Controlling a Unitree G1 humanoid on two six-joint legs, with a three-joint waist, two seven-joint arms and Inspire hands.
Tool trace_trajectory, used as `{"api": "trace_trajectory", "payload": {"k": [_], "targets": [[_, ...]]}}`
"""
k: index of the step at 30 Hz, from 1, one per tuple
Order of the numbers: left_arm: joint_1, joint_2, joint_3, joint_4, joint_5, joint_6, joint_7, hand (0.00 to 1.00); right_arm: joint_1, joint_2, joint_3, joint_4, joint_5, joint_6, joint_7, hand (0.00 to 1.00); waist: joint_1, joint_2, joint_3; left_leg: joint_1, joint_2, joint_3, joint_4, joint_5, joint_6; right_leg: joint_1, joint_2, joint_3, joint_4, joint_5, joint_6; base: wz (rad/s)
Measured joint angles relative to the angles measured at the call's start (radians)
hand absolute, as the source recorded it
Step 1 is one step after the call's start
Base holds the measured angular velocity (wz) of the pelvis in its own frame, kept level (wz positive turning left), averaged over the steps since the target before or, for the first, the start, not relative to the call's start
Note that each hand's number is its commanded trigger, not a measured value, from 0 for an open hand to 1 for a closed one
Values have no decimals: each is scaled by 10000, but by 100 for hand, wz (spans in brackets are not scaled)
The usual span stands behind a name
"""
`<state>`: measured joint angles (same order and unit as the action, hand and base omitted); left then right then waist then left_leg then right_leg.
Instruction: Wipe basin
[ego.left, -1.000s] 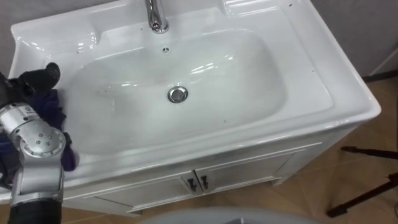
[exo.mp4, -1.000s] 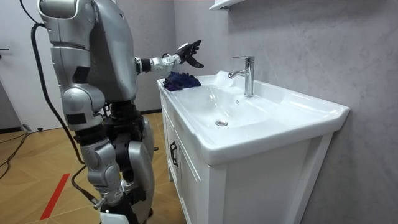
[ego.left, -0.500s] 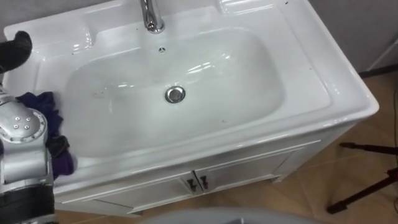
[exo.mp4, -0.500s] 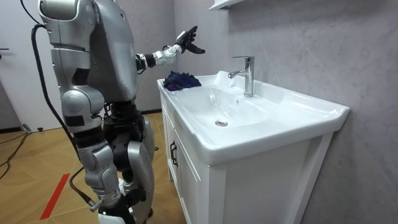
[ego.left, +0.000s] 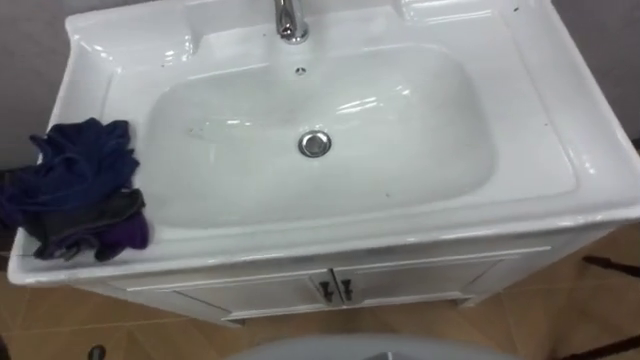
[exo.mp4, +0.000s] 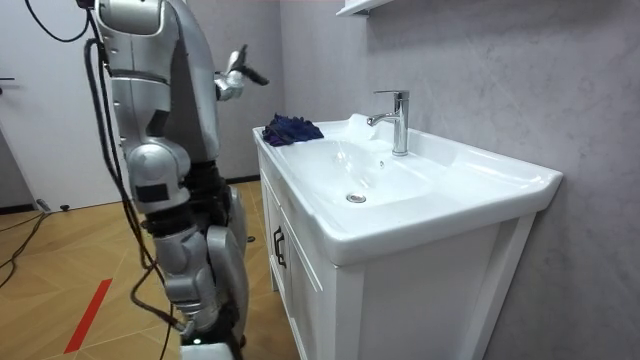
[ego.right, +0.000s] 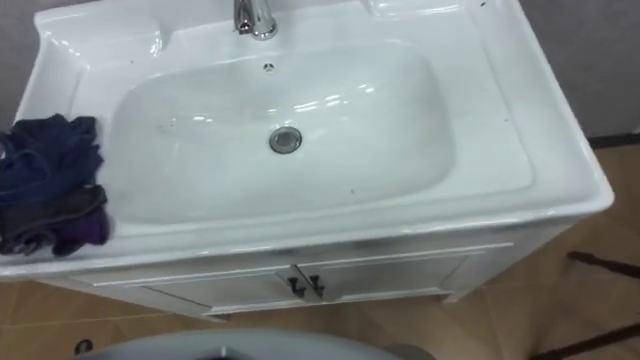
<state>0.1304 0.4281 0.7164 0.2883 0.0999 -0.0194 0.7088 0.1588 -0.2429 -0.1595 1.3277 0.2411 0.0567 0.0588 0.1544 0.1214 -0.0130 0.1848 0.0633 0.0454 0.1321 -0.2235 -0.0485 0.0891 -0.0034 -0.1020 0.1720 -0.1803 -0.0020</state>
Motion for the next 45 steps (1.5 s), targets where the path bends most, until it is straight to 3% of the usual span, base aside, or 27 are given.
{"api": "trace_trajectory", "payload": {"k": [5, 10, 11, 13, 16, 17, 18, 20, 21, 24, 27, 33, 39, 45], "targets": [[765, 38, 587, 1074, -316, -74, 93, 0, -141, -125, 14, -174, -219, -11, 217, 0, 456, -71, -13, 4, -80, -304, 19, 0, 1, 153, -94, -277, -9, -46, 59, 22], [1235, 39, 813, 2706, -947, -177, 486, 0, -328, -210, 224, -543, -522, -28, 549, 0, 473, -206, 39, -211, -168, -534, 88, 22, 37, 39, -222, -548, 27, -95, 117, 17], [1337, 32, 716, 3015, -1218, -169, 489, 0, -397, -213, 276, -536, -507, -3, 582, 0, 490, -208, 15, -317, -196, -562, 153, 23, 39, -33, -261, -603, 77, -100, 127, 20], [1532, -33, 627, 3285, -1318, -173, 500, 0, -389, -208, 548, -515, -504, 1, 683, 0, 529, -394, 60, -339, -217, -571, 180, 26, 43, -44, -294, -647, 136, -105, 135, 7], [1984, -461, 303, 4049, -1264, -197, 552, 0, -362, -193, 695, -453, -577, 6, 962, 0, 483, -377, 65, -338, -234, -566, 177, 31, 54, -7, -315, -638, 144, -97, 148, 0], [2161, -762, 49, 4367, -1271, -188, 548, 0, -370, -190, 704, -386, -549, 3, 1031, 0, 447, -389, 65, -341, -239, -566, 173, 29, 56, -7, -316, -626, 143, -94, 154, 3], [2375, -1090, -371, 4608, -1276, -188, 534, 0, -364, -190, 730, -350, -559, 4, 1074, 0, 371, -414, 61, -343, -239, -571, 169, 27, 59, -1, -324, -666, 142, -93, 155, 4], [2578, -1471, -1308, 5244, -1285, -186, 460, 0, -362, -185, 910, -323, -494, 3, 1090, 0, 222, -449, 69, -341, -238, -602, 163, 27, 60, 53, -334, -764, 133, -93, 155, 11], [2587, -1708, -1943, 5774, -1287, -185, 391, 0, -386, -180, 1014, -314, -460, -14, 1137, 0, 152, -477, 69, -340, -236, -614, 163, 26, 61, 60, -335, -783, 131, -94, 155, 10], [2546, -2018, -3359, 7101, -1262, -178, -208, 0, -517, -119, 1192, -64, -501, -43, 1292, 0, -56, -666, 63, -334, -226, -694, 174, 27, 63, 108, -307, -789, 129, -101, 145, 6], [2490, -2246, -4009, 7847, -1259, -166, -778, 0, -519, 28, 1382, 57, -405, -137, 1237, 0, -199, -897, 75, -325, -226, -732, 186, 28, 64, 193, -313, -872, 112, -96, 147, 7], [2330, -2575, -4453, 8358, -849, 17, -1755, 0, -474, 128, 1401, 111, -63, -160, 1178, 0, -358, -954, 110, -194, -227, -719, 175, 0, 112, 419, -306, -894, -56, -73, 170, 2], [2023, -2646, -5178, 8315, 15, 440, -2339, 0, -633, 125, 1703, 42, -43, -184, 1176, 0, -717, -991, 109, -326, -223, -707, 180, -15, 135, 305, -302, -910, -53, -78, 177, 0], [1327, -2645, -5367, 8287, 506, 427, -2893, 0, -661, 277, 1785, -17, 197, -374, 1042, 0, -937, -1133, 120, -351, -212, -456, 216, -12, 136, 322, -308, -873, -138, -74, 180, -3]]}}
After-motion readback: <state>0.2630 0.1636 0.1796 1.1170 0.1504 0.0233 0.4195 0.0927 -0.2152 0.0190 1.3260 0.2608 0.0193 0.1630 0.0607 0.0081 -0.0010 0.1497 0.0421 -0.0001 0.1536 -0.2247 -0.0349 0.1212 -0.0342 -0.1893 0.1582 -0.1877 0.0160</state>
